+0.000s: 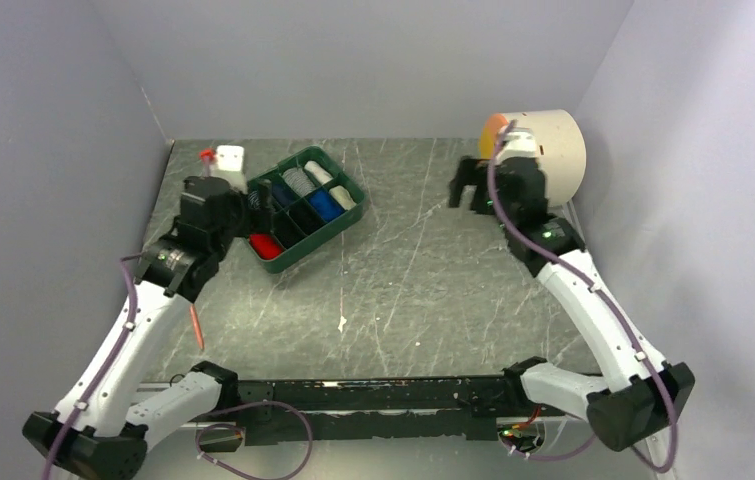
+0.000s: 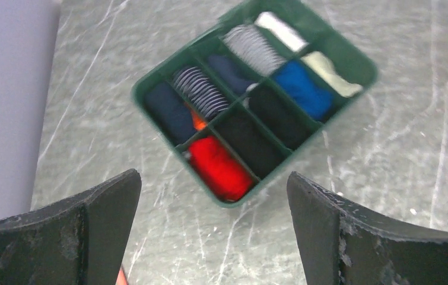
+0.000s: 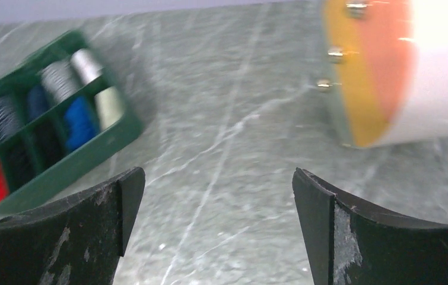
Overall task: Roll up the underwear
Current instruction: Reset both arms
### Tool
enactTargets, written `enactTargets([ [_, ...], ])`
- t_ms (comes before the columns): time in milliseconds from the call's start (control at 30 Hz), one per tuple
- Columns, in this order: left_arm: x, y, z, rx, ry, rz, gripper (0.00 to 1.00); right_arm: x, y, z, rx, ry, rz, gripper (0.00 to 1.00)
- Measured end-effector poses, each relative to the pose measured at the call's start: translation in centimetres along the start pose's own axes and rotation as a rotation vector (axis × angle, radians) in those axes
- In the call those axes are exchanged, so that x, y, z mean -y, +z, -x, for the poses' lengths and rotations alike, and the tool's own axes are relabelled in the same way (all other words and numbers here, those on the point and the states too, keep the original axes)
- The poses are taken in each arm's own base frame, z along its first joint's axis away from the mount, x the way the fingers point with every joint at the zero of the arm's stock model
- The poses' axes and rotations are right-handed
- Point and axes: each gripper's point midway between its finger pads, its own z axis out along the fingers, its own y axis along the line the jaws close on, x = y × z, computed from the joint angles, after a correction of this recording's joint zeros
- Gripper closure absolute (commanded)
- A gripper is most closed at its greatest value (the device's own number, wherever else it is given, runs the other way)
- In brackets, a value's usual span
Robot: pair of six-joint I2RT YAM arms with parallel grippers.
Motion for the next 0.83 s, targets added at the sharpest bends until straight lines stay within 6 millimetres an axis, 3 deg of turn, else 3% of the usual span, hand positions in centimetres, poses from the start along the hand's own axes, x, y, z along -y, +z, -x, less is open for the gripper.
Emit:
enactTargets([
  [100,-4.0,1.0,-0.9,-0.038,-0.084,0.081,0.03,6.2,0.7,0.5,-0.005,0.087,-0.112,0.0],
  [200,-6.4,1.1,-1.9,-0.074,-0.148,0.13,0.03,8.7,0.3,-0.7,-0.028,0.115,-0.16,0.0],
  [567,-3.9,1.4,-3.9,-0.148,-0.247,0.018,0.03,8.3,-2.0,-3.3,-0.03,0.228,-0.146,0.0],
  [833,-3.5,2.2,-5.0,-0.202,-0.257,0.012,0.03,7.7,-3.3,-2.0,0.041,0.256,-0.111,0.0],
])
